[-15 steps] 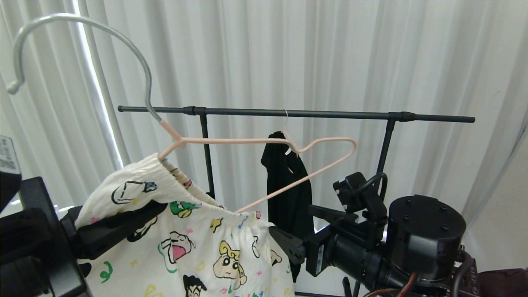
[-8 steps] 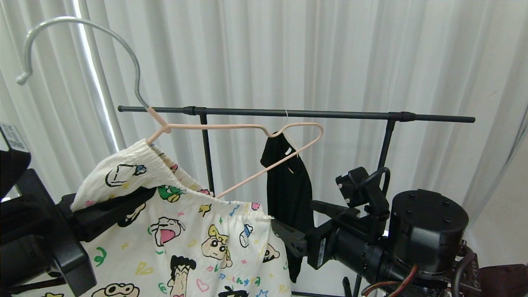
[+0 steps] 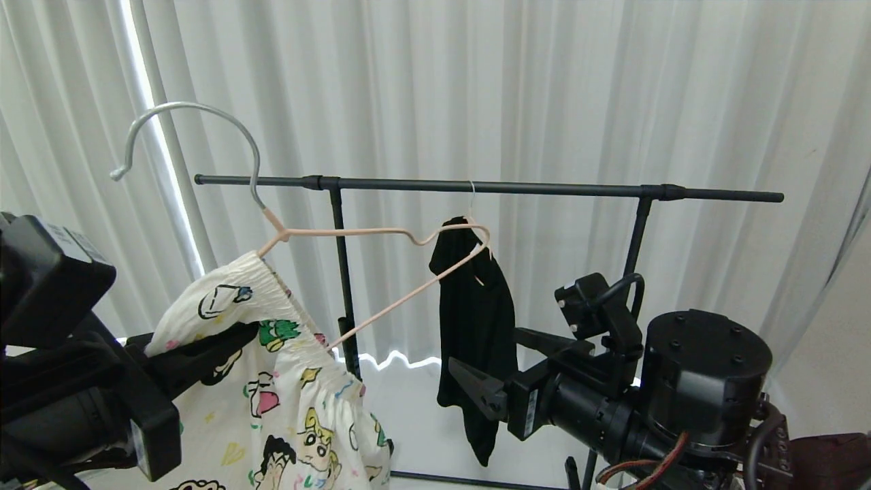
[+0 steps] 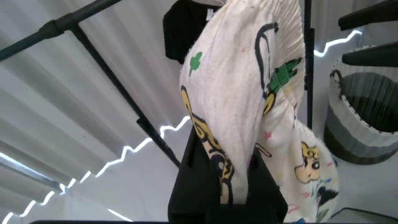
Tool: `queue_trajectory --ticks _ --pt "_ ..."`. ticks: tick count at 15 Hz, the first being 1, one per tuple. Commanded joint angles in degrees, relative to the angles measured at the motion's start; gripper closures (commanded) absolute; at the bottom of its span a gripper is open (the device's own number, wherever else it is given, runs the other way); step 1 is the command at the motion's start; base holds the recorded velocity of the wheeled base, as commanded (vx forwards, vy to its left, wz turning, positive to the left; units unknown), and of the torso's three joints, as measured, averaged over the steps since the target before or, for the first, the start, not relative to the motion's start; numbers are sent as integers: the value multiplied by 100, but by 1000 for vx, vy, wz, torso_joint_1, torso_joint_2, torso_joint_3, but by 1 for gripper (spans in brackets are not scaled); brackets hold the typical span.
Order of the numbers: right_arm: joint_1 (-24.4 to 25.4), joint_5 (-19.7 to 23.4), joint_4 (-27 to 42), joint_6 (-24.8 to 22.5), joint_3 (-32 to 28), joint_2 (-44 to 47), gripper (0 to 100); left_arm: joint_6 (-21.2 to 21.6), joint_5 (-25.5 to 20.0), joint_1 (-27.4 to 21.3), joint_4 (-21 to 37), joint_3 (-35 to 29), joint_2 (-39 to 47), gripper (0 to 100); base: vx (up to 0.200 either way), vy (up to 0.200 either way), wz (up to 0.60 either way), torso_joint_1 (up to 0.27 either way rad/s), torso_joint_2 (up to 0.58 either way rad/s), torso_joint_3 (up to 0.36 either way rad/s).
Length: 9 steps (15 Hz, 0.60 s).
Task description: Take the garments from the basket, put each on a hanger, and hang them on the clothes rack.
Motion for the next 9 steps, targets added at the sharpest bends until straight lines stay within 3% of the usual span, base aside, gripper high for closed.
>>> queue_trajectory --ticks 1,2,4,9 --pt "-5 -1 -5 2 -84 123 0 12 6 -554 -6 -123 -80 100 0 0 0 0 0 0" --pt "-5 -1 -5 2 -242 246 0 73 59 -879 -6 -149 -106 100 0 0 0 0 0 0" --pt "66 16 -5 2 -462 361 0 284 85 -914 -6 -219 -62 100 0 0 0 0 0 0" --pt "892 -1 -5 10 -374 326 0 302 76 -958 -6 -290 -27 100 0 0 0 0 0 0"
